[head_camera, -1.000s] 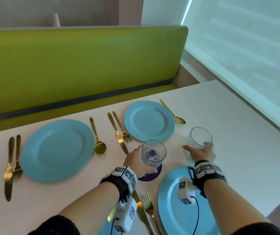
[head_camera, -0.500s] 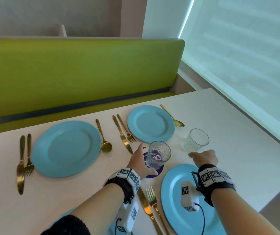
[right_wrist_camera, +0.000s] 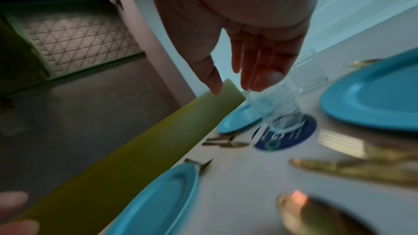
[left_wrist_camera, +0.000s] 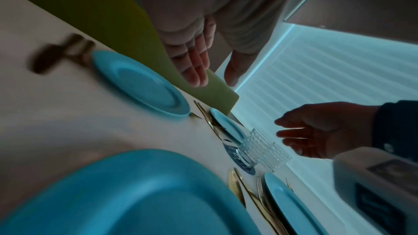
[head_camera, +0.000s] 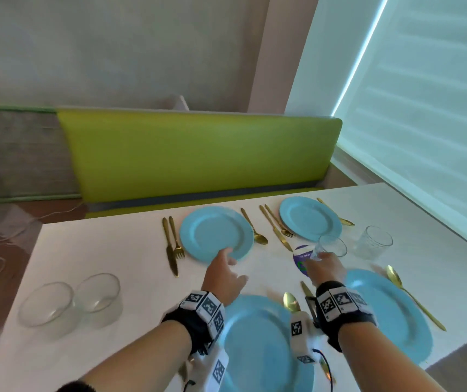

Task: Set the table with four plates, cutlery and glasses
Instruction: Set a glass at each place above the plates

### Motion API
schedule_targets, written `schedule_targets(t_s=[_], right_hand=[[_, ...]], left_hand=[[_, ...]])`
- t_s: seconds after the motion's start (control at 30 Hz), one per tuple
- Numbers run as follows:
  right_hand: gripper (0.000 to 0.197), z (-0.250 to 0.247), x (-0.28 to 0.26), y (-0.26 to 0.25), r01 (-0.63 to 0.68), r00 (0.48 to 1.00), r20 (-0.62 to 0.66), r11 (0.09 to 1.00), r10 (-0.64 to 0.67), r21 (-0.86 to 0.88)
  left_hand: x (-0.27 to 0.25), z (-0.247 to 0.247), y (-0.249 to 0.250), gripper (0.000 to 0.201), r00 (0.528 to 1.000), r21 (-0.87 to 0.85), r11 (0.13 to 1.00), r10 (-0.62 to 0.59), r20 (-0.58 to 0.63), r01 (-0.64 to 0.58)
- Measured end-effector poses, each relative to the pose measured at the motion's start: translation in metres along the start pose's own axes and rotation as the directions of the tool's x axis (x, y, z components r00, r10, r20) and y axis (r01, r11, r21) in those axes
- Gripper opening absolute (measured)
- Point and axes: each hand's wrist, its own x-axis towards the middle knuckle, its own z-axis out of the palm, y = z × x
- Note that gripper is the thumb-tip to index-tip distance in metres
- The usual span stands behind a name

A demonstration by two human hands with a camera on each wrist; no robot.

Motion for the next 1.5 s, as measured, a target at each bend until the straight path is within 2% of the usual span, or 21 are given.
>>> schedule_targets(t_s=[0.1, 0.2, 0.3, 0.37, 0.4, 0.47, 0.53, 0.57, 0.63, 0.7, 0.8, 0.9, 1.03, 1.2, 1.37, 1.5], right_hand=[[0.043, 0.050, -0.066, -0.020, 0.080, 0.985, 0.157, 0.995, -0.071, -0.052], [0.038, 0.103, -0.126, -0.033, 0.158, 0.915, 0.389, 0.984, -0.112, -0.088], [0.023, 0.146, -0.176, -0.045, 0.275, 0.820, 0.551, 0.950, -0.153, -0.146], [0.024, 0.167, -0.200, -0.053, 0.367, 0.776, 0.603, 0.910, -0.184, -0.194], [0.030, 0.176, -0.209, -0.057, 0.403, 0.761, 0.617, 0.892, -0.201, -0.206], [0.045, 0.190, -0.224, -0.064, 0.443, 0.738, 0.638, 0.871, -0.220, -0.212], [0.056, 0.203, -0.233, -0.068, 0.449, 0.725, 0.655, 0.866, -0.212, -0.217], [0.062, 0.211, -0.236, -0.068, 0.439, 0.725, 0.658, 0.872, -0.203, -0.216], [0.074, 0.223, -0.240, -0.068, 0.403, 0.730, 0.658, 0.894, -0.183, -0.198], [0.085, 0.233, -0.244, -0.068, 0.379, 0.728, 0.660, 0.912, -0.188, -0.158], [0.095, 0.246, -0.246, -0.070, 0.383, 0.731, 0.641, 0.919, -0.236, -0.098], [0.096, 0.259, -0.245, -0.070, 0.393, 0.748, 0.598, 0.918, -0.289, -0.047], [0.093, 0.269, -0.247, -0.070, 0.418, 0.745, 0.572, 0.908, -0.342, -0.002], [0.094, 0.275, -0.248, -0.068, 0.400, 0.755, 0.547, 0.915, -0.361, 0.051], [0.088, 0.280, -0.252, -0.071, 0.419, 0.767, 0.528, 0.908, -0.365, 0.019], [0.078, 0.274, -0.250, -0.073, 0.381, 0.780, 0.532, 0.924, -0.330, 0.015]], left_hand=[[-0.040, -0.046, -0.040, 0.044, 0.999, 0.036, 0.998, -0.047, -0.017, 0.047], [-0.072, -0.084, -0.087, 0.026, 0.984, 0.189, 0.969, -0.173, 0.046, 0.161], [-0.096, -0.122, -0.127, 0.023, 0.902, 0.406, 0.838, -0.426, 0.068, 0.365], [-0.108, -0.146, -0.150, 0.025, 0.837, 0.414, 0.760, -0.547, -0.006, 0.500], [-0.112, -0.158, -0.161, 0.033, 0.810, 0.373, 0.739, -0.583, -0.061, 0.560], [-0.116, -0.177, -0.183, 0.064, 0.744, 0.220, 0.710, -0.640, -0.192, 0.669], [-0.118, -0.190, -0.197, 0.090, 0.680, 0.034, 0.703, -0.674, -0.290, 0.711], [-0.118, -0.194, -0.202, 0.095, 0.665, -0.041, 0.712, -0.672, -0.326, 0.701], [-0.115, -0.198, -0.209, 0.099, 0.670, -0.101, 0.752, -0.633, -0.387, 0.652], [-0.110, -0.200, -0.218, 0.102, 0.702, -0.118, 0.806, -0.569, -0.428, 0.581], [-0.102, -0.201, -0.227, 0.107, 0.732, -0.201, 0.851, -0.521, -0.439, 0.485], [-0.093, -0.202, -0.234, 0.112, 0.745, -0.288, 0.855, -0.517, -0.421, 0.431], [-0.087, -0.204, -0.238, 0.113, 0.789, -0.265, 0.885, -0.462, -0.406, 0.382], [-0.084, -0.213, -0.241, 0.130, 0.854, -0.248, 0.913, -0.394, -0.340, 0.323], [-0.080, -0.213, -0.243, 0.092, 0.849, -0.206, 0.921, -0.386, -0.362, 0.331], [-0.078, -0.210, -0.242, 0.086, 0.854, -0.193, 0.926, -0.376, -0.360, 0.326]])
